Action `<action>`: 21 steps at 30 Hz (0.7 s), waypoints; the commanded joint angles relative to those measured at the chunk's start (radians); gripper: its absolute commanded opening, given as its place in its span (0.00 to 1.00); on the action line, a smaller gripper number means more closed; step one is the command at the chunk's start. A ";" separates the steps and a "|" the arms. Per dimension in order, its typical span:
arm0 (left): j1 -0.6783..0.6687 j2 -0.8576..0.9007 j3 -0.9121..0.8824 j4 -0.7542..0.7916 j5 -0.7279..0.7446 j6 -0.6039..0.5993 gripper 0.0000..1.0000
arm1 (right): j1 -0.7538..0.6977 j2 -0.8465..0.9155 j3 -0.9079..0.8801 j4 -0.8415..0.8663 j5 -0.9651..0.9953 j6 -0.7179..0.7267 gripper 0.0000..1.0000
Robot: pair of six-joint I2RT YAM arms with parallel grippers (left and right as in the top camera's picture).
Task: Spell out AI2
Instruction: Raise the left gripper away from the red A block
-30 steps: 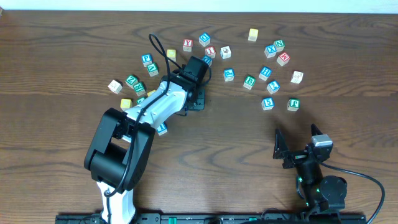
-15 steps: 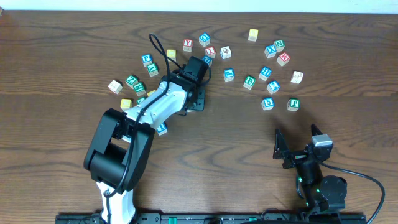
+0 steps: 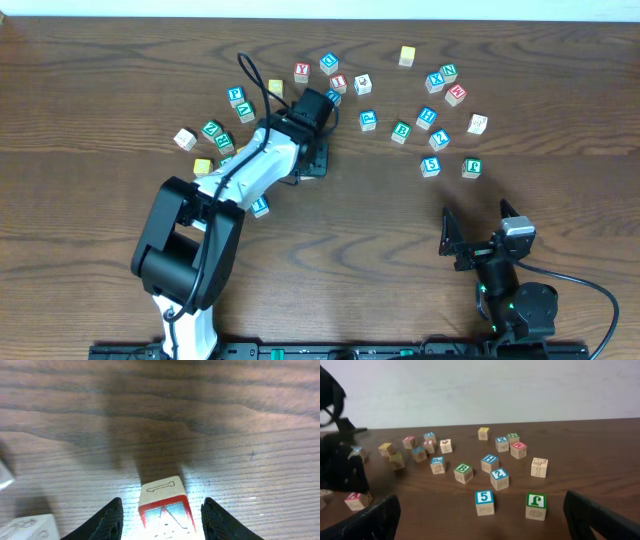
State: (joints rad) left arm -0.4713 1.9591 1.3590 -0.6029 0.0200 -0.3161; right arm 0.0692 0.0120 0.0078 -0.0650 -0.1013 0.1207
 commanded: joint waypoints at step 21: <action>0.177 -0.404 0.059 -0.278 -0.013 0.009 0.50 | -0.004 -0.005 -0.002 -0.001 -0.003 -0.011 0.99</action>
State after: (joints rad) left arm -0.3000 1.5558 1.4040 -0.8719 0.0196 -0.3164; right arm 0.0692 0.0120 0.0078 -0.0650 -0.1013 0.1207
